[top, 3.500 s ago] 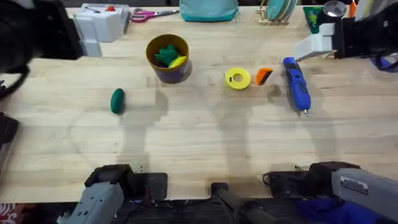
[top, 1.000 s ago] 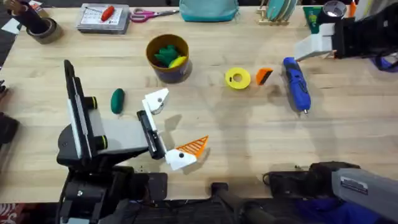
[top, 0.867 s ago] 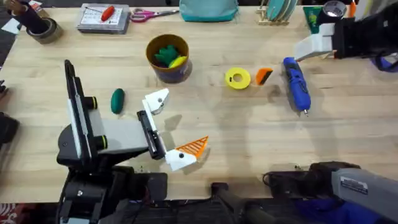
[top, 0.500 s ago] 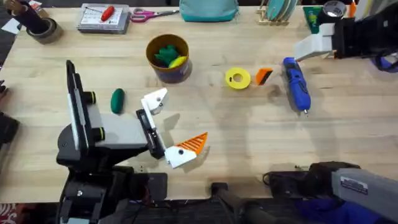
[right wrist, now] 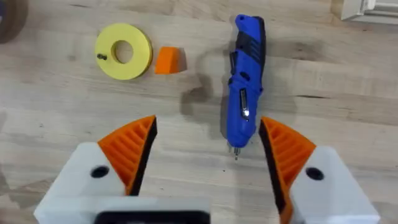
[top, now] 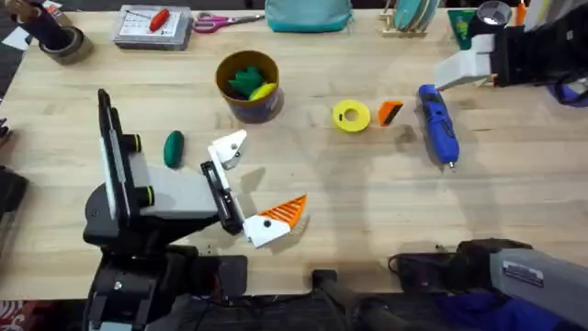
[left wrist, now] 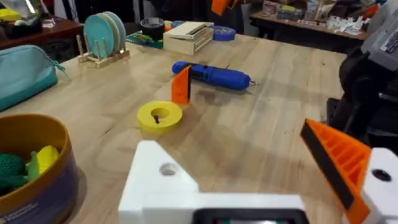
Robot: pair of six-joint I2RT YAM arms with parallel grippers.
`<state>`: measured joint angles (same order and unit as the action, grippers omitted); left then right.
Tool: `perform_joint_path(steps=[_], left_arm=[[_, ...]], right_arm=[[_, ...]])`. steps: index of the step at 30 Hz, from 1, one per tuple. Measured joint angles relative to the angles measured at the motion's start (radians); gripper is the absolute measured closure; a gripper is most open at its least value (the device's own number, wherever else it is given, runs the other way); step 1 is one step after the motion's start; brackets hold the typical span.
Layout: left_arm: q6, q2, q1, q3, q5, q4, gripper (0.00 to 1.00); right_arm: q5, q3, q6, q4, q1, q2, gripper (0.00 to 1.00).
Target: Pick up the gripper from the table and insert it into the empty holder that is missing its gripper. Then pick up a screw, insert it into the mounting hole, and use the screwdriver to tighten it. Finally, clean up the table by picking up the vegetable and placing it into the bucket.
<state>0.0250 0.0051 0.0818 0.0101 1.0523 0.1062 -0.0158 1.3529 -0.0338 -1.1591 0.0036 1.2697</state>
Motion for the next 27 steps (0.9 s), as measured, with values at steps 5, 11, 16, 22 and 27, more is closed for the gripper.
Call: perform_joint_path(steps=[5, 11, 16, 22, 27], left_arm=[[0.000, 0.000, 0.000, 0.000, 0.000, 0.000, 0.015], [0.000, 0.000, 0.000, 0.000, 0.000, 0.000, 0.015], [0.000, 0.000, 0.000, 0.000, 0.000, 0.000, 0.015], [0.000, 0.000, 0.000, 0.000, 0.000, 0.000, 0.015], [0.000, 0.000, 0.000, 0.000, 0.000, 0.000, 0.015]], right_arm=[[0.000, 0.000, 0.000, 0.000, 0.000, 0.000, 0.007], [0.000, 0.000, 0.000, 0.000, 0.000, 0.000, 0.007], [0.000, 0.000, 0.000, 0.000, 0.000, 0.000, 0.007], [0.000, 0.000, 0.000, 0.001, 0.000, 0.000, 0.007], [-0.001, 0.000, 0.000, 0.021, 0.000, 0.000, 0.007]])
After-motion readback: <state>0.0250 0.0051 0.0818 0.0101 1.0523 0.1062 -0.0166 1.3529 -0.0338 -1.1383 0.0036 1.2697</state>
